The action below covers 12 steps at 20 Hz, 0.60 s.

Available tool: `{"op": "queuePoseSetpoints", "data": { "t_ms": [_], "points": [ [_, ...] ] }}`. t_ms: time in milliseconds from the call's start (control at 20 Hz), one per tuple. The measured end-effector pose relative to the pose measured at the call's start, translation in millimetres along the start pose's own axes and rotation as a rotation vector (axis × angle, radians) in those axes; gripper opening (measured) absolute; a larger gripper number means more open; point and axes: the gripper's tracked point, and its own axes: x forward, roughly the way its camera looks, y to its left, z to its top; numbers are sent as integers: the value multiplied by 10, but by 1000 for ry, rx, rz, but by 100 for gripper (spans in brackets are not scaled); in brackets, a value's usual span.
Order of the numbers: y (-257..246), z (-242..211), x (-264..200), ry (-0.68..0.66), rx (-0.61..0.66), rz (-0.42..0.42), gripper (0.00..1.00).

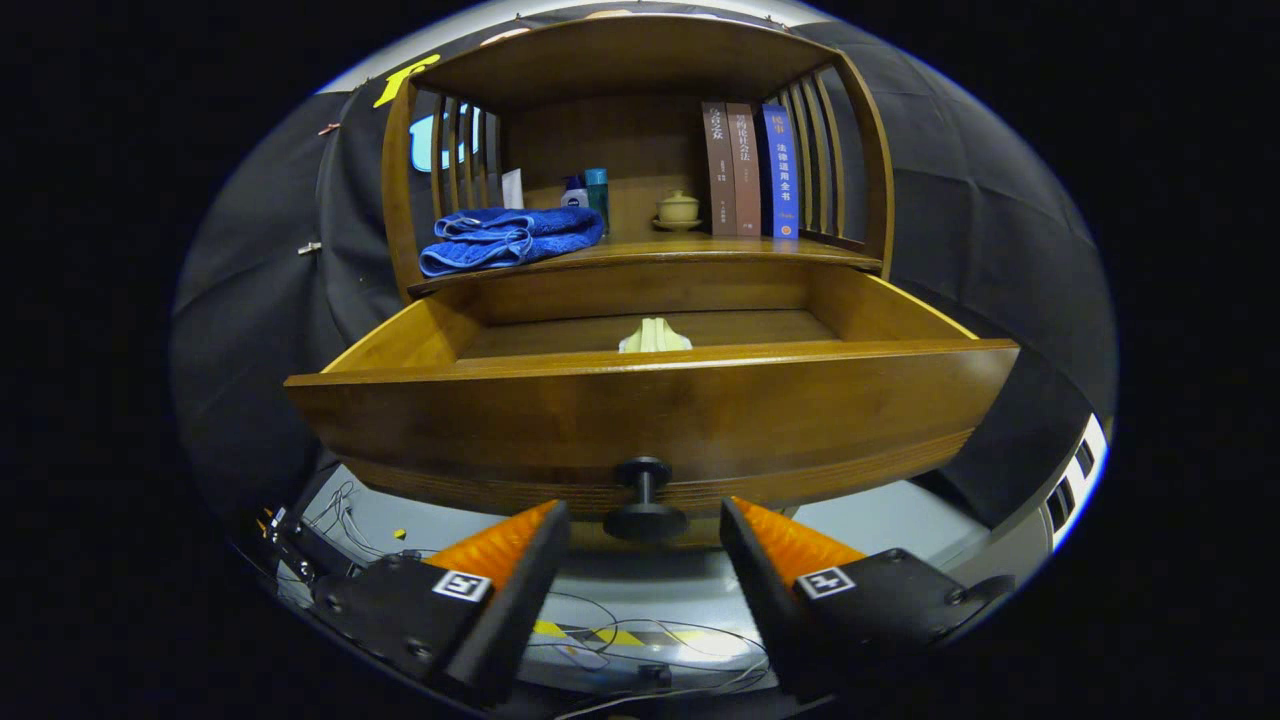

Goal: Pull open the drawer, take out the items inside it, and place them on the countertop above the cabinet.

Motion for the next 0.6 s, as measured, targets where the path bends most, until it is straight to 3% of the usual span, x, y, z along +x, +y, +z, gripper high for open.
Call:
{"op": "queuePoseSetpoints", "data": {
  "t_ms": [50, 300, 600],
  "points": [
    [13, 90, -88, -12, 7, 3, 99],
    [52, 852, -254, -40, 44, 32, 98],
    [99, 1462, 314, 49, 21, 57, 99]
  ]
}}
